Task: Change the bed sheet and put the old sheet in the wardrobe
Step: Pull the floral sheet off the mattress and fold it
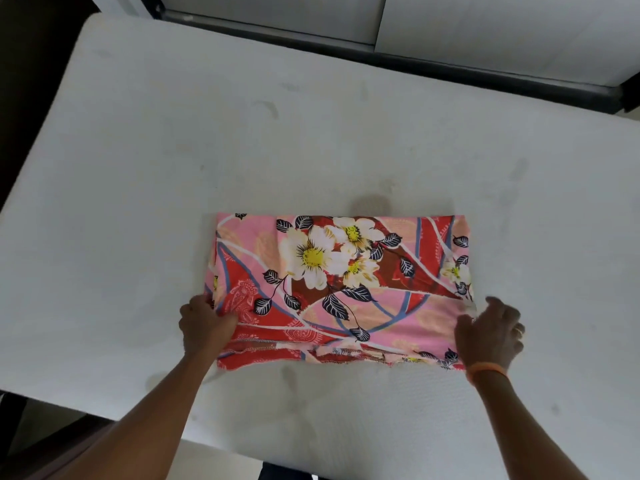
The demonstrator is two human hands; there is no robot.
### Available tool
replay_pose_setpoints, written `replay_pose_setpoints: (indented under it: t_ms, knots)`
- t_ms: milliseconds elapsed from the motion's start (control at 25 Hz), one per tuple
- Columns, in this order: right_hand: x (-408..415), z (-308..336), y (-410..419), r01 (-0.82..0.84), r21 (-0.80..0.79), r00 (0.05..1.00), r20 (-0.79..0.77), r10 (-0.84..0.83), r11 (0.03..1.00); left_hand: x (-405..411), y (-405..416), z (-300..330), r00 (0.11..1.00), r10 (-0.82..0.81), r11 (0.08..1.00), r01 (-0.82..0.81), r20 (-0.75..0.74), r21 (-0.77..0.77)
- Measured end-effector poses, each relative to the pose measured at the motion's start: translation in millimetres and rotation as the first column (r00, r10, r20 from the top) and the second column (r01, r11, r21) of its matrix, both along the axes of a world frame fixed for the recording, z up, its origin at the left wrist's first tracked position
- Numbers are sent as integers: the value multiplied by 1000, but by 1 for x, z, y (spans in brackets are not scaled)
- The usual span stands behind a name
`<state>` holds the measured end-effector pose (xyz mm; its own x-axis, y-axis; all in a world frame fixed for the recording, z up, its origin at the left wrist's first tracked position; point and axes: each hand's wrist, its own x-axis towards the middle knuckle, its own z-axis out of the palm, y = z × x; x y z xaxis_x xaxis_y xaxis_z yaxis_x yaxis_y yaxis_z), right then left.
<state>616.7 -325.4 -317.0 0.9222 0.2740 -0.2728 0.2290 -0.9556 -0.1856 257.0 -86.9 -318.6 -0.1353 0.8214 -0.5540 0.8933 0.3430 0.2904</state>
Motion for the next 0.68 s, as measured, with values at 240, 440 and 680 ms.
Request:
replay_pose_setpoints:
  t_ms: [240,440,680]
  knots:
    - [-108,-12,124,-639,99,769,115,629,763,31,30,-11,994,66,997,-64,-88,32]
    - [-145,-64,139,-775,-77,632,-58,773,628,18,54,-19,982,16,991,8,186,-130]
    - [-124,-21,137,-409,411,719,-406,565,815,53,49,45,921,-217,954,270,324,-130]
